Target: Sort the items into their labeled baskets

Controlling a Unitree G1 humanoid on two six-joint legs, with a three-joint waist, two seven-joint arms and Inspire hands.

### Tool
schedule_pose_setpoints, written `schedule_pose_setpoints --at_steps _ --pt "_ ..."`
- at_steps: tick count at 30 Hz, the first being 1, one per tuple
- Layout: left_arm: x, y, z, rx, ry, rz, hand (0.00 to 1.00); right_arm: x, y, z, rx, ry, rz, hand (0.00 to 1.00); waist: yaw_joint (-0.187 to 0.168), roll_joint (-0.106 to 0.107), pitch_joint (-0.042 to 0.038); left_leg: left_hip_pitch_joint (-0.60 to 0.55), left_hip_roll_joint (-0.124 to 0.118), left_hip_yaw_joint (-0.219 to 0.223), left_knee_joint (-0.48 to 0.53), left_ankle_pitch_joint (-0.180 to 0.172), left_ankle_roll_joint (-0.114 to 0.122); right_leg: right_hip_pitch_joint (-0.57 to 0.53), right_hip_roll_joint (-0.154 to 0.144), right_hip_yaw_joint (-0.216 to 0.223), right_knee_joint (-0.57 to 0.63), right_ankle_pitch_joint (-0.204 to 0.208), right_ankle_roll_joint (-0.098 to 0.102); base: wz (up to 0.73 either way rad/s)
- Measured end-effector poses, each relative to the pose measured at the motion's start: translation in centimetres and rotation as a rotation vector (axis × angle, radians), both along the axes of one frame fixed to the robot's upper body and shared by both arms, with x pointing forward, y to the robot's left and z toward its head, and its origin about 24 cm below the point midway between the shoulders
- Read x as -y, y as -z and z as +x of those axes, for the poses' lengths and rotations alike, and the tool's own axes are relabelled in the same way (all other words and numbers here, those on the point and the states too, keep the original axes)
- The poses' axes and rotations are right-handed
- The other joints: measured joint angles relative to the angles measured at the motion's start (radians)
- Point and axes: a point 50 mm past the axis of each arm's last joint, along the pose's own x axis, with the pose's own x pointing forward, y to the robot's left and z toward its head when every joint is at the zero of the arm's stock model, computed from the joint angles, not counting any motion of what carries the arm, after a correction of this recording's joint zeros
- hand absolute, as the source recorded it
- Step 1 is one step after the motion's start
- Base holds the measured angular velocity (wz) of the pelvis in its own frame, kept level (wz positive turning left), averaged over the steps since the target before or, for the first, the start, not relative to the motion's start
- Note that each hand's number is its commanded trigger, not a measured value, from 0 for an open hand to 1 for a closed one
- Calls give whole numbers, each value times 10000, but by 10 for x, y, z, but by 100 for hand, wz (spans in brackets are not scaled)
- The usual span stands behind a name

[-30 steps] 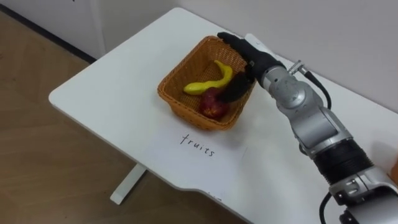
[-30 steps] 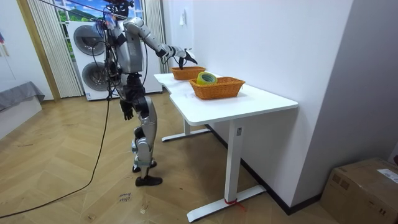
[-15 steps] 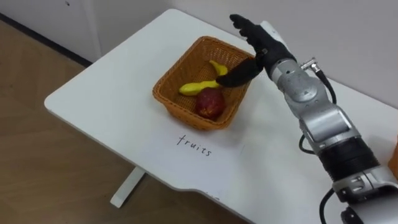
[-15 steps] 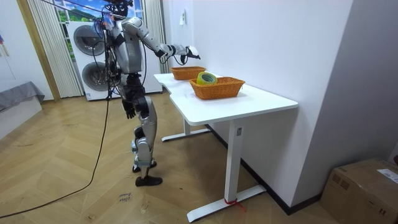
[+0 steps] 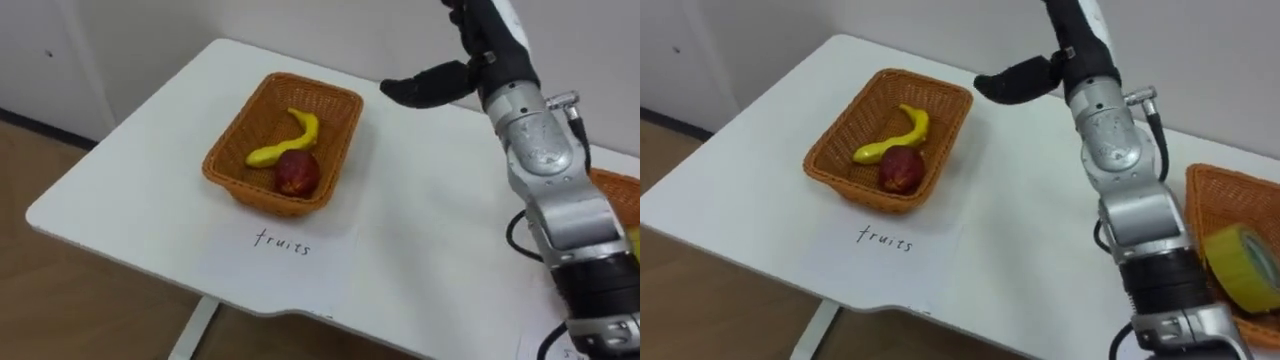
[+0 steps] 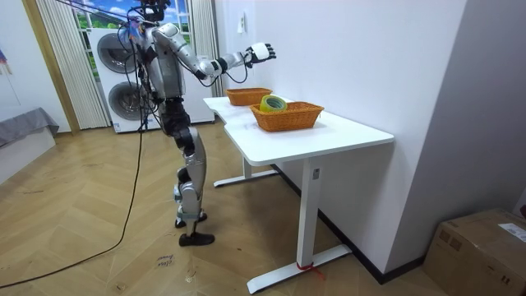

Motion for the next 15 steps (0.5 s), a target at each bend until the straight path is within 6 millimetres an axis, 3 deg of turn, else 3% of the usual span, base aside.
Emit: schedule_pose_setpoints --at_steps 2,5,9,11,15 --pt "0 0 0 82 -27 -22 0 14 -15 -12 806 383 140 0 -212 39 -29 -10 -5 98 -85 3 10 -95 -3 124 4 1 1 -17" --pt "0 1 -4 65 -266 -152 0 32 -22 -28 1488 856 704 0 -372 -5 -52 110 48 326 -156 2 9 -97 56 280 0 1 0 -18" --pt "-1 1 -7 -29 -350 -170 0 45 -19 -35 1568 1385 1265 0 -779 -137 -77 144 126 529 -214 -18 -7 -145 81 294 -8 12 -16 -15" --pt "0 2 -7 -9 -351 -191 0 52 -15 -40 1536 1785 1363 0 -900 -198 -103 159 157 701 -312 -25 -18 -262 148 558 -2 27 -40 -25" --pt "-1 1 -7 57 -367 -166 0 67 -13 -50 1640 2275 1978 0 -1195 -208 -82 197 200 943 -317 -91 -6 -300 244 830 -11 33 -41 -18"
